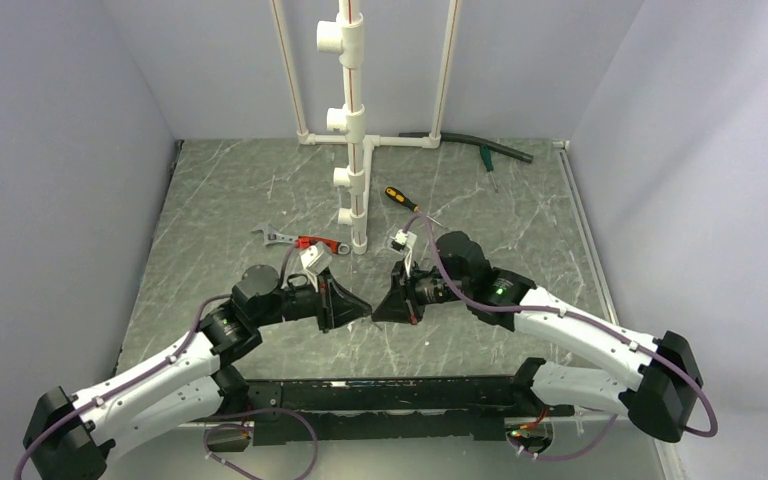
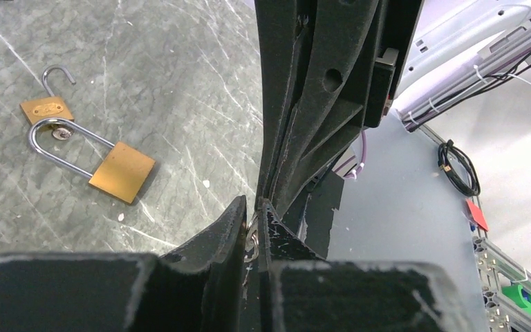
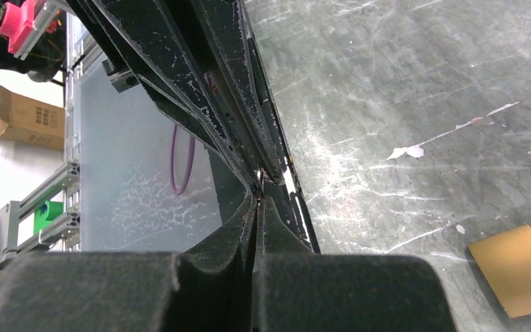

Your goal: Unlock with the key

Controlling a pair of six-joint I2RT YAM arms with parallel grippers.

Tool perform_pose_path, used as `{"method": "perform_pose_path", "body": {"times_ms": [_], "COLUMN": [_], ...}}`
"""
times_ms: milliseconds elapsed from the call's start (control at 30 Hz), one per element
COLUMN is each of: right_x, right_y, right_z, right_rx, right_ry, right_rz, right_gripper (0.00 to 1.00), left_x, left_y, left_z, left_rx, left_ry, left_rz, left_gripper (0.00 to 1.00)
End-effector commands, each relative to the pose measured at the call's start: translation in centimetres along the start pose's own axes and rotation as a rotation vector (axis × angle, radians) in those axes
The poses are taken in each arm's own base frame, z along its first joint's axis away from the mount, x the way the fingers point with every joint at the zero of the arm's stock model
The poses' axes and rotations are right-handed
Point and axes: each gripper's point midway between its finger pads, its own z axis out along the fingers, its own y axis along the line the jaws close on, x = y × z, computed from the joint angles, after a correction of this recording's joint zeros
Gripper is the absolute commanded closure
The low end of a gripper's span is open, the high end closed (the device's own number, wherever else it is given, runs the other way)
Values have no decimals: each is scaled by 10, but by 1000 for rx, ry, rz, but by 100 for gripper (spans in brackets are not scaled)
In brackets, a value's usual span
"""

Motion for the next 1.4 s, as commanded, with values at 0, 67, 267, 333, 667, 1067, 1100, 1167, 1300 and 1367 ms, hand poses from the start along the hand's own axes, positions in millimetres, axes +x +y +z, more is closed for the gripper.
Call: {"method": "perform_pose_path", "body": {"times_ms": [0, 67, 267, 333, 667, 1067, 1100, 1167, 1300, 1367], "right_x": [-19, -19, -20, -20, -18, -22, -22, -22, -23, -23], "right_y": [14, 15, 18, 18, 23, 18, 16, 15, 16, 15], "right_z": [-4, -4, -6, -7, -8, -9, -10, -11, -13, -13], "right_rx": [-52, -55, -66, -66, -93, -52, -39, -28, -31, -21], "right_ry": [-83, -88, -99, -107, -102, -117, -119, -121, -130, -132], "right_rz": [-63, -65, -70, -71, -63, -71, -73, -76, -77, -77], "right_gripper": [100, 100, 100, 100, 100, 46, 43, 42, 48, 49], "left_x": [-7, -6, -6, -5, -4, -6, -7, -9, -13, -15], "left_y": [-16, -18, -23, -24, -26, -18, -18, -19, -19, -17], "left_z": [-3, -4, -9, -10, -9, -4, -5, -6, -8, -9], "left_rx": [72, 78, 94, 98, 120, 78, 77, 75, 61, 46], "left_ry": [-24, -17, -27, -23, -24, -28, -33, -44, -64, -73], "left_rz": [31, 27, 32, 33, 30, 2, 1, -2, -1, -2], "left_gripper": [83, 76, 72, 73, 86, 100, 100, 100, 100, 100]}}
